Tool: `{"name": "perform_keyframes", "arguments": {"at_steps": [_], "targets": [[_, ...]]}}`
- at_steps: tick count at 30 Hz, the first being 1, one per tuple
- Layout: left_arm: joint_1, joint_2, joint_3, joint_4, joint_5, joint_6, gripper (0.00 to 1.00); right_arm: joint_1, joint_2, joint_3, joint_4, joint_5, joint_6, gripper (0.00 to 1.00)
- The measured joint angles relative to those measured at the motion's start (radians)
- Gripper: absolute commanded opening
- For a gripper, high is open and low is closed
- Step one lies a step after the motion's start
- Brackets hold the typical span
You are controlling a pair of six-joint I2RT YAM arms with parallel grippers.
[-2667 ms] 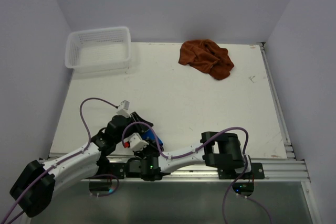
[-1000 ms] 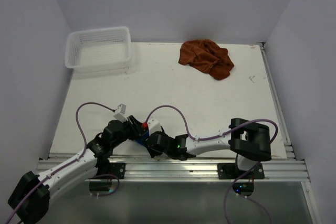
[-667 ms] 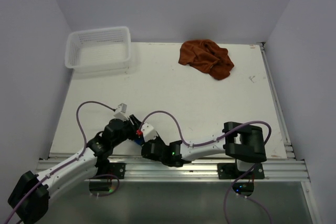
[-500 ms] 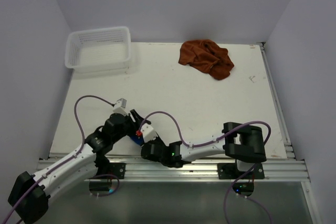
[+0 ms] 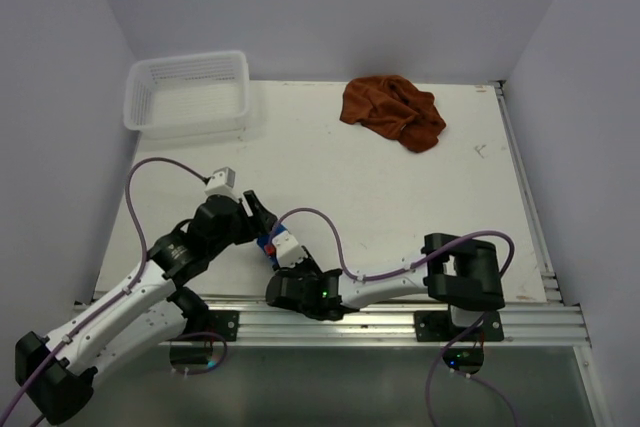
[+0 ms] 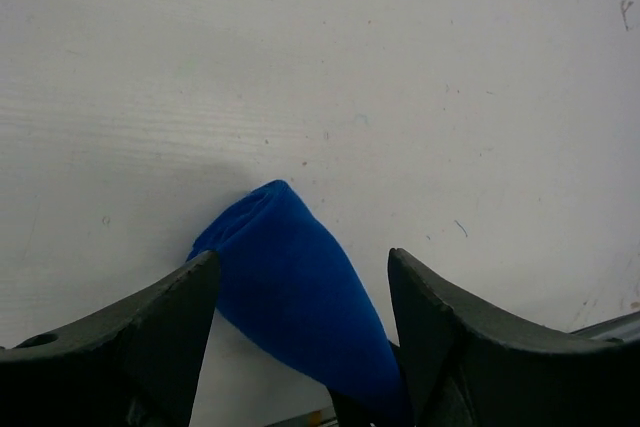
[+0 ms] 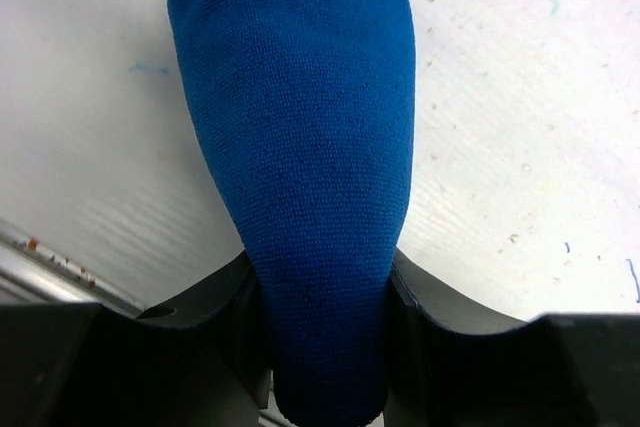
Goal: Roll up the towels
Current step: Roll the towel
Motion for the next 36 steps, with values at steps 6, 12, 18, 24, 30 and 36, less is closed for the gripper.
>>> {"name": "perform_keyframes", "arguments": {"at_steps": [6,12,18,24,30,36], "targets": [[0.004,-0.011,0.042,-0.082,-0.044,-0.002,0.73,-0.016,0.092,0.149,-0.114,0.077,0.074,0.35],[0.014,-0.028,0.042,-0.092,-0.086,-0.004,0.73,-0.041,0.229,0.289,-0.198,0.11,0.127,0.38],[0.014,-0.031,0.032,-0.072,-0.089,-0.006,0.73,-0.046,0.229,0.291,-0.209,0.106,0.146,0.48],[0.014,-0.027,0.003,-0.039,-0.088,-0.012,0.74,-0.05,0.222,0.262,-0.177,0.092,0.13,0.64],[0.014,-0.024,-0.008,-0.004,-0.076,-0.015,0.74,-0.061,0.18,0.21,-0.124,0.062,0.084,0.8],[0.014,-0.012,-0.013,-0.001,-0.052,-0.023,0.75,-0.07,0.11,0.125,-0.063,-0.011,0.032,0.91]]}}
